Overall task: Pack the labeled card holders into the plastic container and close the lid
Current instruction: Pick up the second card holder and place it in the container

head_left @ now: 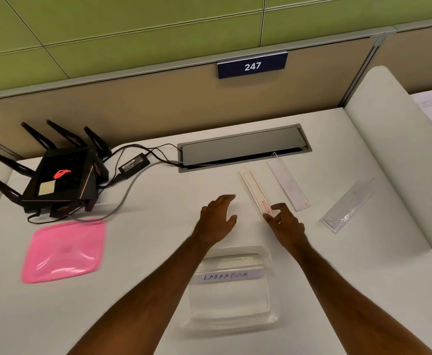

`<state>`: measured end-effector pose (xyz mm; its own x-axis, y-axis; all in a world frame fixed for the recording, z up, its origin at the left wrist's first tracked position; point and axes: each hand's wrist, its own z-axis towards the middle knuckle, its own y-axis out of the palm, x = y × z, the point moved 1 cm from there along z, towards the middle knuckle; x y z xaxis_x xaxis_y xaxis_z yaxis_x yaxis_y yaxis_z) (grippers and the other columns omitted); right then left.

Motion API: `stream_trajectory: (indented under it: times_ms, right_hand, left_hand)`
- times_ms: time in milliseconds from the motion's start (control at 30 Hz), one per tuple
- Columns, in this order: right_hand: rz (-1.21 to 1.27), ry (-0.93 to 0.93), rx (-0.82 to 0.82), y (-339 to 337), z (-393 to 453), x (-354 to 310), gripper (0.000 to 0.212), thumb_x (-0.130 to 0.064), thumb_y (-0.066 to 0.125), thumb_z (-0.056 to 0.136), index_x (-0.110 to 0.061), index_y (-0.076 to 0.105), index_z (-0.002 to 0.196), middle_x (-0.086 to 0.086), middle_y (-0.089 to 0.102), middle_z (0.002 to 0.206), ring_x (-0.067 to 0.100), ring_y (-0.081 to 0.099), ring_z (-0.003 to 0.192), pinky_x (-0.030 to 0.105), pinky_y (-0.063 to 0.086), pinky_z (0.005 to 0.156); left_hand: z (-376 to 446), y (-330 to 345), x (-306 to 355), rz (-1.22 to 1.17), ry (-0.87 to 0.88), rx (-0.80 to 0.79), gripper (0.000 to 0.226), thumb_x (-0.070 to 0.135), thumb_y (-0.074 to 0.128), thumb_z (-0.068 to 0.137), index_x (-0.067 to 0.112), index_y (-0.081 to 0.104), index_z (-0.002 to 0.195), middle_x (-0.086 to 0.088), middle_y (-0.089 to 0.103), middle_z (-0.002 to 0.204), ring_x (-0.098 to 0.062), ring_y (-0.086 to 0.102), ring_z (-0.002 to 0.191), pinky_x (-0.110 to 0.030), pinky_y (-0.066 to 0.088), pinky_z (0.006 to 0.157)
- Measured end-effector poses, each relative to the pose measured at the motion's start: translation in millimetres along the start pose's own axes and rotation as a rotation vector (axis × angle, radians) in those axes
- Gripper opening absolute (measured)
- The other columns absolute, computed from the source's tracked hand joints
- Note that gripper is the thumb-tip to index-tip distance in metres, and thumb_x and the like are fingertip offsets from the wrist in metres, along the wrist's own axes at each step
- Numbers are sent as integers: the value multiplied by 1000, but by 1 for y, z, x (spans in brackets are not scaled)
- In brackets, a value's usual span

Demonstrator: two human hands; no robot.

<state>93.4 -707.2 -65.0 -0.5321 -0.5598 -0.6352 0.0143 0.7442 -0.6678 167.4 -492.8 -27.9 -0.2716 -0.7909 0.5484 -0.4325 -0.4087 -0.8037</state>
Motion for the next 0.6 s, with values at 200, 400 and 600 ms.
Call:
stream_trajectory:
  times_ms: [200,400,600]
  right_hand:
    - [2,7,22,2,6,-9,27,-49,47,103,-24,53,112,2,72,115,30,68,105,47,36,104]
    - [100,-61,40,-4,2,-14,22,-41,46,106,-22,56,108,1,72,107,28,67,97,49,44,102]
    - [330,-143,-24,-13,-12,-24,19,-26,49,107,-12,62,107,-5,63,91,11,58,80,28,48,71]
  left_hand:
    - [10,15,-6,20,-27,-57,64,33,59,100,26,32,158,4,34,165,-21,36,149,-47,25,120]
    - [12,19,-7,-20,-17,-71,71,29,65,97,27,29,158,4,31,166,-22,36,149,-47,26,120]
    - [13,11,-3,-36,19,13,87,23,75,90,26,24,160,4,21,169,-24,33,150,-46,30,119]
